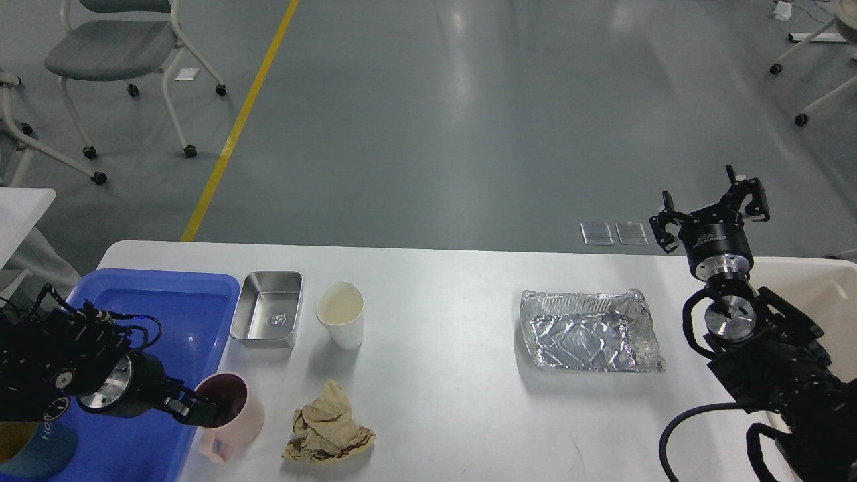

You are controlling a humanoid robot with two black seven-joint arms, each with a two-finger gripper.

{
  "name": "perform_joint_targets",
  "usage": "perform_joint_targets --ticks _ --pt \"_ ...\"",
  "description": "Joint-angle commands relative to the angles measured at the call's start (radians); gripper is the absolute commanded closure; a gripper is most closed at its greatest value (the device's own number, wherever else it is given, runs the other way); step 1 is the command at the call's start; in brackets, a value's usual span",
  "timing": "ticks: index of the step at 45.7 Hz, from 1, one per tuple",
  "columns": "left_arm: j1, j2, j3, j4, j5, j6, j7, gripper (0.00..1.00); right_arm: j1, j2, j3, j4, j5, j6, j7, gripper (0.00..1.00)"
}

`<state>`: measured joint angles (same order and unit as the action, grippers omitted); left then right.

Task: Tidy desktop
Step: 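Grasp the pink mug by its rim with the left gripper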

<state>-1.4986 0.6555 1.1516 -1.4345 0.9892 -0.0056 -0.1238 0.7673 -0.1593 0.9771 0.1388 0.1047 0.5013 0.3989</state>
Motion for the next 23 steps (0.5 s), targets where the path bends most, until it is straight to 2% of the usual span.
perform_joint_targets --ticks 1,15,19,23 --pt "0.003 -0.005 -0.003 0.002 0.000 0.002 0.001 0.22 0.006 0.001 0.000 0.001 0.000 -0.001 0.000 0.00" --pt "0.035 -0.025 -0.010 0.014 0.000 0.055 0.000 0.25 0.003 -0.006 0.000 0.004 0.000 0.002 0.000 0.00" --pt "0.041 -0.048 -0.010 0.014 0.000 0.058 0.000 0.29 0.000 -0.009 0.000 0.004 0.000 0.002 0.000 0.00" --pt "0.044 -0.050 -0.010 0.014 -0.001 0.058 0.000 0.39 -0.002 -0.009 0.000 0.004 0.000 0.002 0.000 0.00"
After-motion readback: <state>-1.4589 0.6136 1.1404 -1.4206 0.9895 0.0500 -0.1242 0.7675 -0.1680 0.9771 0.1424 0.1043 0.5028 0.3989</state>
